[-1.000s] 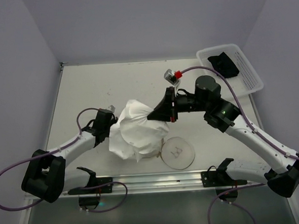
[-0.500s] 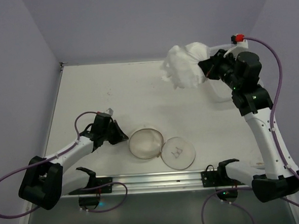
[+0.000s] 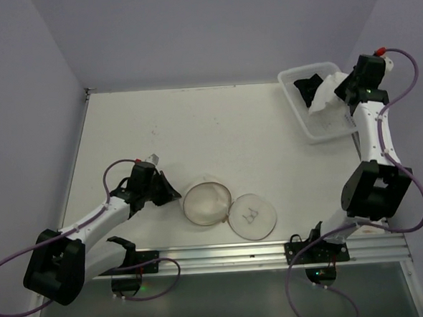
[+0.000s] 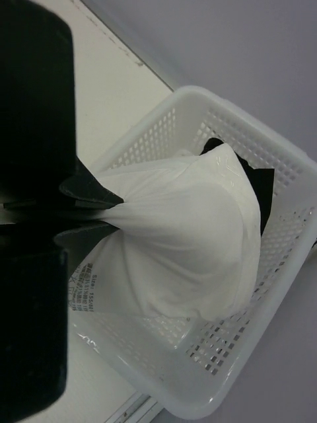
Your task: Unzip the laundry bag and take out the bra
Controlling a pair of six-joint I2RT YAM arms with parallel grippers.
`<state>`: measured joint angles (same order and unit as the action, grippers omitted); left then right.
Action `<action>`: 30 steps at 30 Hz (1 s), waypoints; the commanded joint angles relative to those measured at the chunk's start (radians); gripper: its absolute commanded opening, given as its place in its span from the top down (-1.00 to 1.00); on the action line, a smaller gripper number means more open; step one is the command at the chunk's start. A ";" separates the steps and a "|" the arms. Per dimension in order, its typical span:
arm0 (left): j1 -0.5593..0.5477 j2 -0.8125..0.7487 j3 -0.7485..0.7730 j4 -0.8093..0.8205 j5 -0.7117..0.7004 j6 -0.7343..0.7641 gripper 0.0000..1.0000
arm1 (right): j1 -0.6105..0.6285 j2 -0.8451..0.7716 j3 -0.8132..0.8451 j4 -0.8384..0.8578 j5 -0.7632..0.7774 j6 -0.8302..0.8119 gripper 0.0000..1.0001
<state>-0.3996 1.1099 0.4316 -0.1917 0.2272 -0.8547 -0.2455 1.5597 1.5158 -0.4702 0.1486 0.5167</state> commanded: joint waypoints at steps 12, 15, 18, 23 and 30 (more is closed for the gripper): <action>0.007 -0.015 0.015 -0.015 -0.022 -0.026 1.00 | -0.037 0.275 0.021 0.030 -0.012 0.124 0.36; 0.007 -0.016 0.015 -0.017 -0.023 -0.024 1.00 | -0.037 0.238 0.018 0.030 -0.010 0.114 -0.15; 0.007 -0.015 0.018 -0.011 -0.023 -0.026 1.00 | -0.037 0.183 0.049 0.013 -0.017 0.089 -0.52; 0.007 0.014 0.035 0.014 -0.011 -0.023 1.00 | -0.026 0.037 0.015 -0.010 -0.047 0.065 -0.75; 0.007 0.068 0.042 0.060 0.000 -0.024 1.00 | 0.135 -0.254 -0.261 -0.031 -0.213 0.059 -0.74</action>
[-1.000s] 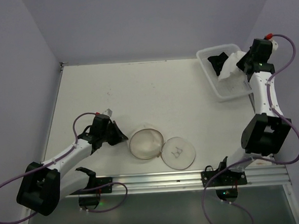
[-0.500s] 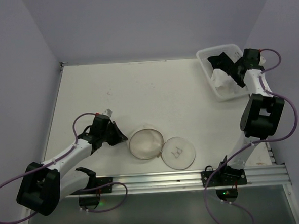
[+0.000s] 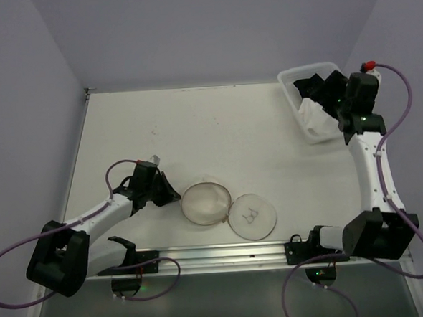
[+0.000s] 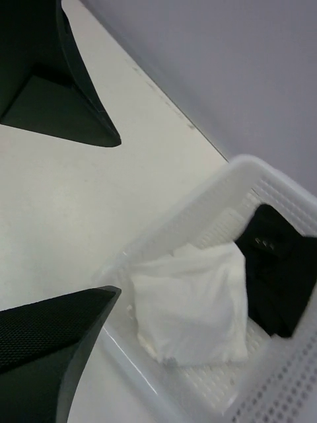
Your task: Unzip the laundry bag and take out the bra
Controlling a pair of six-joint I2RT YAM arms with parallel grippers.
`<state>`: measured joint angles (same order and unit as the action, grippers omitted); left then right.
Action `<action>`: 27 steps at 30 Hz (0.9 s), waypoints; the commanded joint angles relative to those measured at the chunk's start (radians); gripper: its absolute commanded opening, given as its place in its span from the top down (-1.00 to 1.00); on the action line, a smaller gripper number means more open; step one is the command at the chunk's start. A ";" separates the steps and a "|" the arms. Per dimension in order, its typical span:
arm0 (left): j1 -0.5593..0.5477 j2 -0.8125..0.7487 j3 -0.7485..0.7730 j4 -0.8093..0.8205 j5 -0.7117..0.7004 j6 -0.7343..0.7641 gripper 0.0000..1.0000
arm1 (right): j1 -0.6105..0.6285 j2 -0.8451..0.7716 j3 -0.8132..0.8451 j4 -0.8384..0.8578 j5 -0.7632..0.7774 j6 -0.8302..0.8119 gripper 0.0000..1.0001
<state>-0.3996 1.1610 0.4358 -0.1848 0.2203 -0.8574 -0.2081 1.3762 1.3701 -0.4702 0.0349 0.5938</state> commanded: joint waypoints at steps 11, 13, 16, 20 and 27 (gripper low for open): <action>0.010 0.129 0.106 0.100 -0.038 -0.031 1.00 | 0.608 -0.362 -0.750 0.039 -0.135 0.211 -0.64; 0.015 0.156 0.116 0.114 -0.035 -0.035 1.00 | 0.650 -0.367 -0.824 0.047 -0.142 0.266 -0.63; 0.018 0.195 0.135 0.128 -0.032 -0.038 1.00 | 0.739 -0.371 -0.879 0.077 -0.158 0.329 -0.61; 0.024 0.223 0.142 0.148 -0.032 -0.046 1.00 | 0.812 -0.318 -0.916 0.149 -0.199 0.379 -0.57; 0.065 0.206 0.127 0.131 -0.032 -0.051 1.00 | 0.779 -0.114 -0.863 0.266 -0.224 0.329 -0.55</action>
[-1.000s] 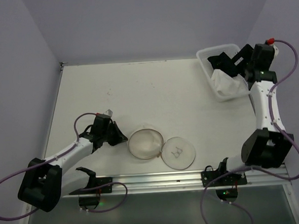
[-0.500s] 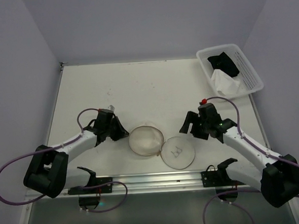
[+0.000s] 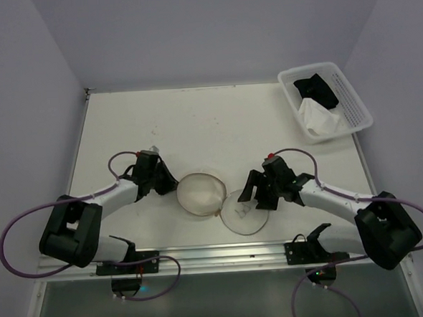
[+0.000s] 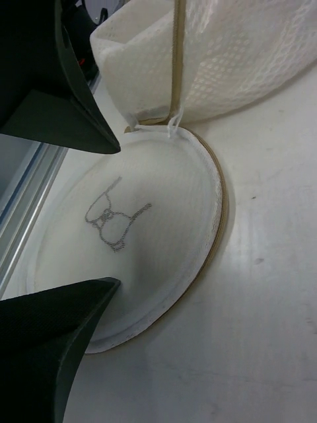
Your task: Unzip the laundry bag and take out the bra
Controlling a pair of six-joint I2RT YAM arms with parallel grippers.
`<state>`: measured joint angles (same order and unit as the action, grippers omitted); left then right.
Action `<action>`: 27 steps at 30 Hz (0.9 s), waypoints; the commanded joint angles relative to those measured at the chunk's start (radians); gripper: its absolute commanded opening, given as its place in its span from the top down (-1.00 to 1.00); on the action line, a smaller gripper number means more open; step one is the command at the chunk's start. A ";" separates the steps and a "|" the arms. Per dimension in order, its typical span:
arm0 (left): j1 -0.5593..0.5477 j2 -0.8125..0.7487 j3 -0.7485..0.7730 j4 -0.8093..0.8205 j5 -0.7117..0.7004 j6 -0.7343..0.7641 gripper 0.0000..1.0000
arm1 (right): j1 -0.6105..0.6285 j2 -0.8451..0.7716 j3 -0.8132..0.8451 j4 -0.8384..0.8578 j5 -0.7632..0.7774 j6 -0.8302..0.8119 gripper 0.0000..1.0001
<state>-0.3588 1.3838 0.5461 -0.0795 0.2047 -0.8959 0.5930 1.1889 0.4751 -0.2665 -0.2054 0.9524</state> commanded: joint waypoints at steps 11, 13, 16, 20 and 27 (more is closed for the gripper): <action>0.064 -0.137 -0.121 0.029 0.010 -0.069 1.00 | -0.248 0.371 0.517 -0.088 0.049 -0.280 -0.62; 0.064 -0.158 -0.140 0.037 0.016 -0.089 1.00 | -0.255 0.394 0.589 -0.132 0.078 -0.317 -0.61; 0.064 -0.181 -0.143 0.032 0.013 -0.098 1.00 | -0.254 0.355 0.583 -0.183 0.150 -0.319 -0.61; 0.064 -0.203 -0.138 0.021 0.002 -0.100 1.00 | -0.259 0.220 0.449 -0.235 0.205 -0.271 -0.58; 0.064 -0.209 -0.129 0.015 0.001 -0.083 1.00 | -0.257 0.008 0.180 -0.278 0.175 -0.181 -0.54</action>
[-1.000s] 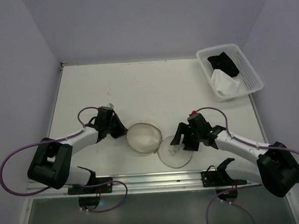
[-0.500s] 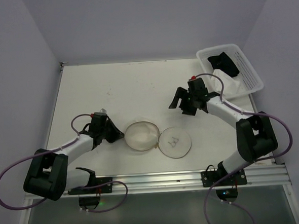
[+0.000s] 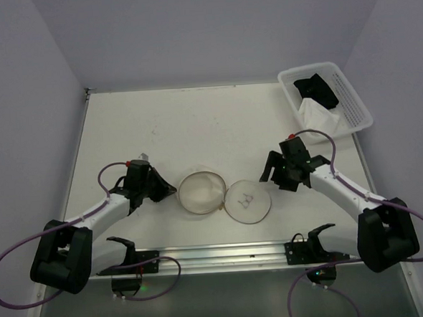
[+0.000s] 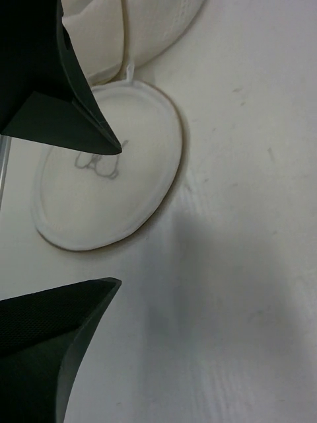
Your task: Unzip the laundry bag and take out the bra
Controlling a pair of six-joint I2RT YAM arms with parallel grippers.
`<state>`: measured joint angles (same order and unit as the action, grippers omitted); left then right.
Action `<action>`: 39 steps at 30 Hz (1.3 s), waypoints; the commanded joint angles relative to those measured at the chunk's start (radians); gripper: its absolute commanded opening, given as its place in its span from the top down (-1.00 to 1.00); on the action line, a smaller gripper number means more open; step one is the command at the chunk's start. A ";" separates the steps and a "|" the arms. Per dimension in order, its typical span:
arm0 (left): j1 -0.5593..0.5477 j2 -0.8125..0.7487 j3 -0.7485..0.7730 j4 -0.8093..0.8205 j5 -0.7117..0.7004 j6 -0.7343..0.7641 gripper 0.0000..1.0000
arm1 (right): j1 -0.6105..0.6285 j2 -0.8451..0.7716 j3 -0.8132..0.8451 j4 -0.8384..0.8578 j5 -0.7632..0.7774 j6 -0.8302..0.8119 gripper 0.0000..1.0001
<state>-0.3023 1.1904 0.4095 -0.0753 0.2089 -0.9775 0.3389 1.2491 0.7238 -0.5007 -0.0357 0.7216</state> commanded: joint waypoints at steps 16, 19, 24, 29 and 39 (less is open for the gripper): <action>0.008 -0.043 0.022 -0.021 0.000 0.034 1.00 | 0.092 0.030 -0.196 0.119 -0.190 0.176 -0.27; 0.008 -0.046 0.022 -0.029 -0.003 0.043 1.00 | 0.092 0.013 -0.195 0.111 -0.167 0.179 0.14; 0.006 -0.031 0.037 -0.026 0.000 0.060 1.00 | 0.092 -0.056 -0.104 0.013 -0.113 0.134 0.67; 0.002 0.009 0.064 -0.012 0.020 0.076 1.00 | 0.092 -0.105 -0.003 -0.039 -0.131 0.092 0.97; -0.095 0.100 0.150 0.026 0.003 0.046 1.00 | 0.110 -0.076 0.206 -0.078 -0.259 0.044 0.95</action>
<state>-0.3645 1.2613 0.5076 -0.0891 0.2092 -0.9253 0.4362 1.1641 0.8547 -0.5549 -0.2184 0.7959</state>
